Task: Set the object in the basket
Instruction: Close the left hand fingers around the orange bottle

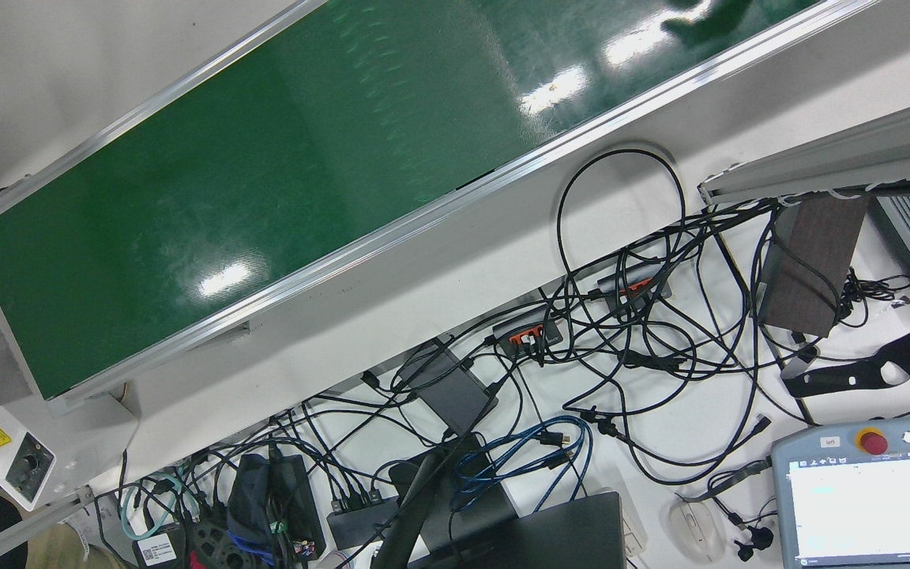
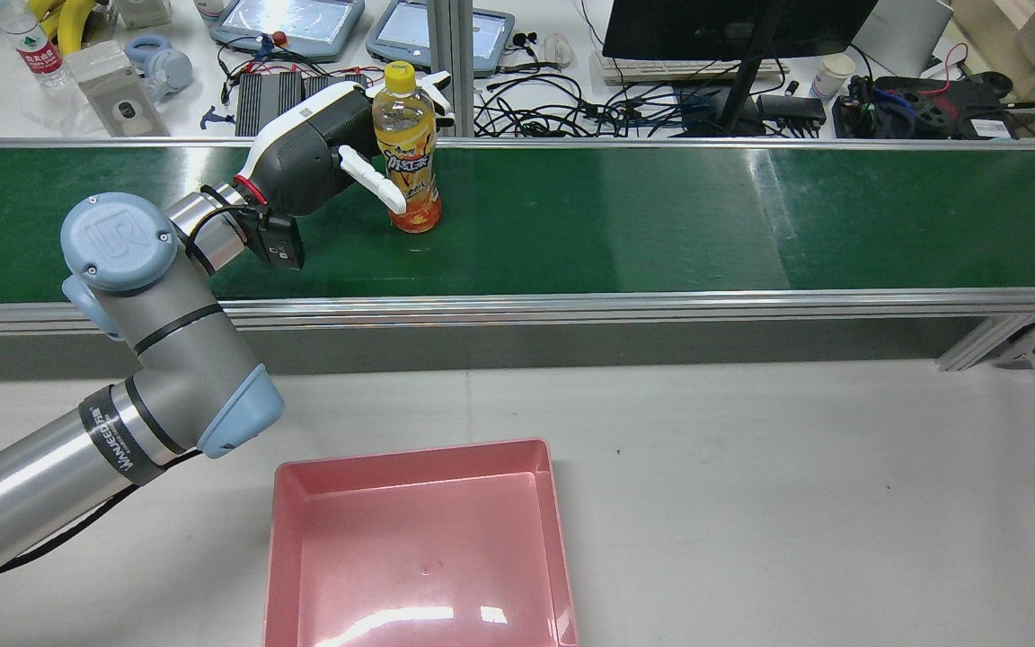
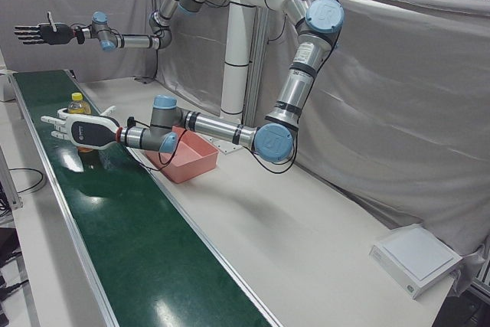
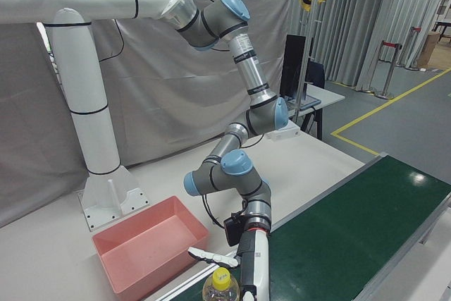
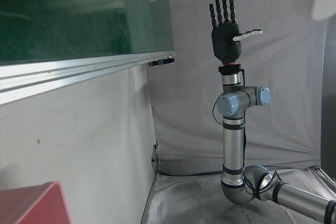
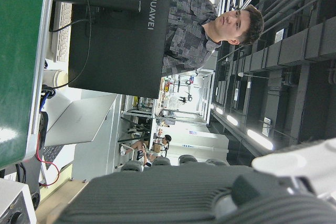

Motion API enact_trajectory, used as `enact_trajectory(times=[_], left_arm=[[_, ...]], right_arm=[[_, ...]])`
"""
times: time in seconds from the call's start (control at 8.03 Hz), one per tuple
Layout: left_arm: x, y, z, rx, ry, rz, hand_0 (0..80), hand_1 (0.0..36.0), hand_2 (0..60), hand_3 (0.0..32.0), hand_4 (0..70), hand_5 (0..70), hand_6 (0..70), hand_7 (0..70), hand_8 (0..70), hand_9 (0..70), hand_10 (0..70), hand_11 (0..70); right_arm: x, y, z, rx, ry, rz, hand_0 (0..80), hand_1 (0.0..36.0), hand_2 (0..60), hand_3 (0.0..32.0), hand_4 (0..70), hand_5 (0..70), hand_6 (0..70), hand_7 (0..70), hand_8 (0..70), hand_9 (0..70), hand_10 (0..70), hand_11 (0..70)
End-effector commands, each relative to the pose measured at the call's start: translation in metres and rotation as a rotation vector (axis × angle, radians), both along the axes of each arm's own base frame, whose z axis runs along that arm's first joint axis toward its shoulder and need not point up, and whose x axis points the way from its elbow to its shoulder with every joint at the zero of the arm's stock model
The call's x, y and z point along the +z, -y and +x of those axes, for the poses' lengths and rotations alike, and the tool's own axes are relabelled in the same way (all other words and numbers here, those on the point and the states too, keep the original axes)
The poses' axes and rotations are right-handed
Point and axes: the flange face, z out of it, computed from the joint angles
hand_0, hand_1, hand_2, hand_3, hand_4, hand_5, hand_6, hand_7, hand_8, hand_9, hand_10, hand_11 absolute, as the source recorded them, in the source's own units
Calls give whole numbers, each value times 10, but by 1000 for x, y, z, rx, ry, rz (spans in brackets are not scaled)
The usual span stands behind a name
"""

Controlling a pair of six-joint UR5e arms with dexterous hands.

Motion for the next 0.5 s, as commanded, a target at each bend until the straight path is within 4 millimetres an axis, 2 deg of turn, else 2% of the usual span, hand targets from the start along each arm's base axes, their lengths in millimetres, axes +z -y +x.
enact_trajectory(times=[0.0,0.12,0.25,0.37], left_arm=[[-14,1,-1,-8,35,-32,720,155,20,0,651,700,324,426,496,663,416,591],[-32,2,-3,-27,71,-33,690,232,376,0,700,700,496,639,666,700,535,700],[-47,2,-4,-42,81,-47,650,308,600,0,700,700,629,700,700,700,638,700],[-54,3,-6,-50,78,-48,634,341,600,0,700,700,660,700,700,700,664,700]], right_arm=[[0,0,0,0,0,0,0,0,0,0,0,0,0,0,0,0,0,0],[0,0,0,0,0,0,0,0,0,0,0,0,0,0,0,0,0,0],[0,0,0,0,0,0,0,0,0,0,0,0,0,0,0,0,0,0],[-1,0,0,0,0,2,0,0,0,0,0,0,0,0,0,0,0,0]])
